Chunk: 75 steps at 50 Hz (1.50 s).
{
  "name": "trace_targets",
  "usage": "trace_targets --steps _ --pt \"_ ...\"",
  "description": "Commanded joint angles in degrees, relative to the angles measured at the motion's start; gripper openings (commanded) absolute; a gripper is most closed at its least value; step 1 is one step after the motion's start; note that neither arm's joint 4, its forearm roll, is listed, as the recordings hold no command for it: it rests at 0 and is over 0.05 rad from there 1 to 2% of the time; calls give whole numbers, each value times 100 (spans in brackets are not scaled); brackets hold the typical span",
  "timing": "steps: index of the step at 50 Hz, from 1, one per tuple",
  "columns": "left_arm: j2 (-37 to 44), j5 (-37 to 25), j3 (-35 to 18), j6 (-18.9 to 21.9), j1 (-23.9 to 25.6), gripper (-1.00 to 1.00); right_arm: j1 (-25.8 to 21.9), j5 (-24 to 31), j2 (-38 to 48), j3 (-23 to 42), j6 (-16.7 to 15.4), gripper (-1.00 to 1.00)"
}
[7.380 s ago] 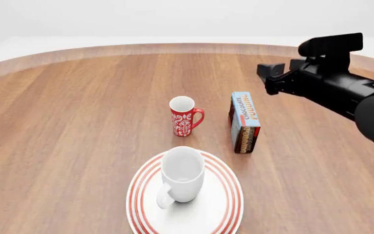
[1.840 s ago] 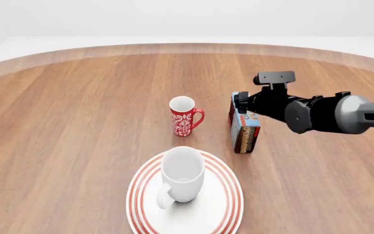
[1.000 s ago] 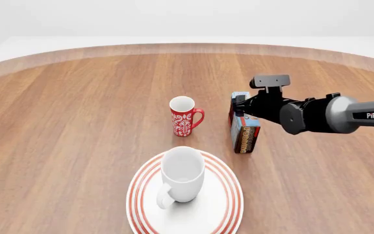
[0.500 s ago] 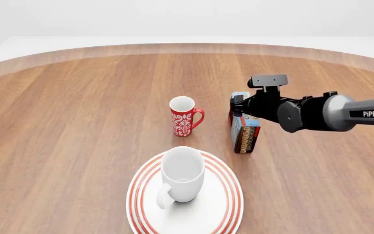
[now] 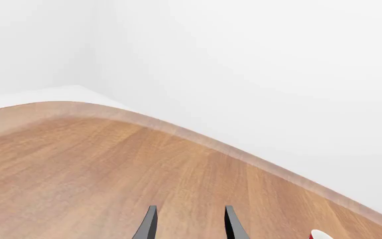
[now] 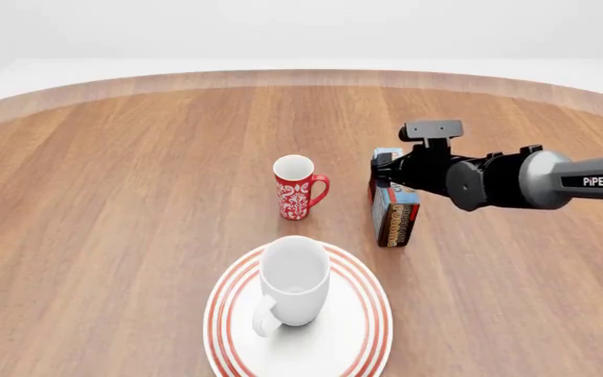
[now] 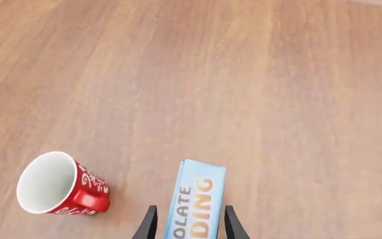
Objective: Pick up the white mug and put it on the plate, and put the chocolate pudding to the right of the plate.
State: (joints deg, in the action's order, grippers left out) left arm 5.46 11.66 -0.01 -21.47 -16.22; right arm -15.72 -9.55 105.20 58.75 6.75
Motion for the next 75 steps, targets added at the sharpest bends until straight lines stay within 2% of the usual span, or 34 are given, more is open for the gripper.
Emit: trace_targets --steps 1,75 --pt "-6 -3 0 0 -1 100 -6 87 31 53 36 100" --pt "1 1 0 -1 -2 100 48 647 163 384 160 100"
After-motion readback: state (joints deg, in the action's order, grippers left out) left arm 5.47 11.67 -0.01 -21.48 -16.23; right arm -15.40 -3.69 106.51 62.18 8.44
